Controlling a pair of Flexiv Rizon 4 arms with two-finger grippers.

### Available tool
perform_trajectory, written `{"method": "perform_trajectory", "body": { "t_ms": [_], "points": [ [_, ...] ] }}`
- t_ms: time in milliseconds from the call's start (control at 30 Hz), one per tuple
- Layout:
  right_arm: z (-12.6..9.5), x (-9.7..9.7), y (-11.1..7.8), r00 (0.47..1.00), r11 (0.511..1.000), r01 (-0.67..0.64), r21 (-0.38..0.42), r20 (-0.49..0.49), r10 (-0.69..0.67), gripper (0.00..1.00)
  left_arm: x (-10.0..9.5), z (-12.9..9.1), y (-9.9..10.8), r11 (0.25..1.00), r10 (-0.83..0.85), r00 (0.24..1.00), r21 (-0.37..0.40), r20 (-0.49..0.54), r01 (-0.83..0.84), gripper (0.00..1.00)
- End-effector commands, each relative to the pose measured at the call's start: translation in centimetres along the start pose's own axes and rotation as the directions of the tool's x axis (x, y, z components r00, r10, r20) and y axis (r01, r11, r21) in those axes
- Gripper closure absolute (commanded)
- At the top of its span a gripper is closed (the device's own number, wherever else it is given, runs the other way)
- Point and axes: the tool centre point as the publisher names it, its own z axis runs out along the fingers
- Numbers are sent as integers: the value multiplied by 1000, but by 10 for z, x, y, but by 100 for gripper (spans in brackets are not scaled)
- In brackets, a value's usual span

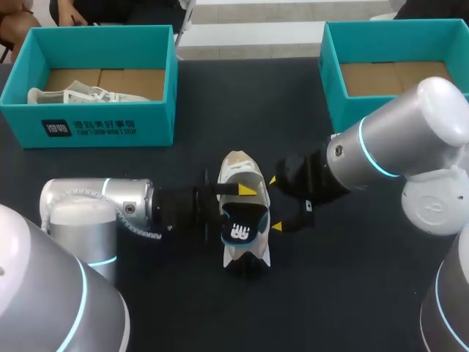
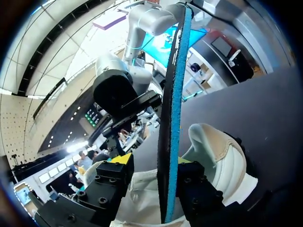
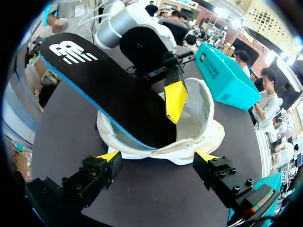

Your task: Take the shoe out of the shoebox, open the shoe tongue, remove and reinsert the insole, then place the shoe into the shoebox

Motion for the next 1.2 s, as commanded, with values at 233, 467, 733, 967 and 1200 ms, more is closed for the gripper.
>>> {"method": "perform_trajectory", "body": {
  "t_ms": [233,467,733,967,1200],
  "points": [
    [0,1,-1,1000,1000,1,-2,1,-1,0,2,-11,-26,1000,-16,1000,6,7,16,48],
    [0,1,-1,1000,1000,1,-2,1,-1,0,11,-18,-38,999,-32,999,7,19,31,55],
    [0,1,-1,1000,1000,1,-2,1,-1,0,16,-19,-43,999,-30,999,10,21,30,93],
    [0,1,-1,1000,1000,1,-2,1,-1,0,23,-14,-27,1000,-25,1000,2,-15,25,100],
    [0,1,-1,1000,1000,1,-2,1,-1,0,20,-15,-1,1000,11,999,-24,-36,-12,100]
  ]
}}
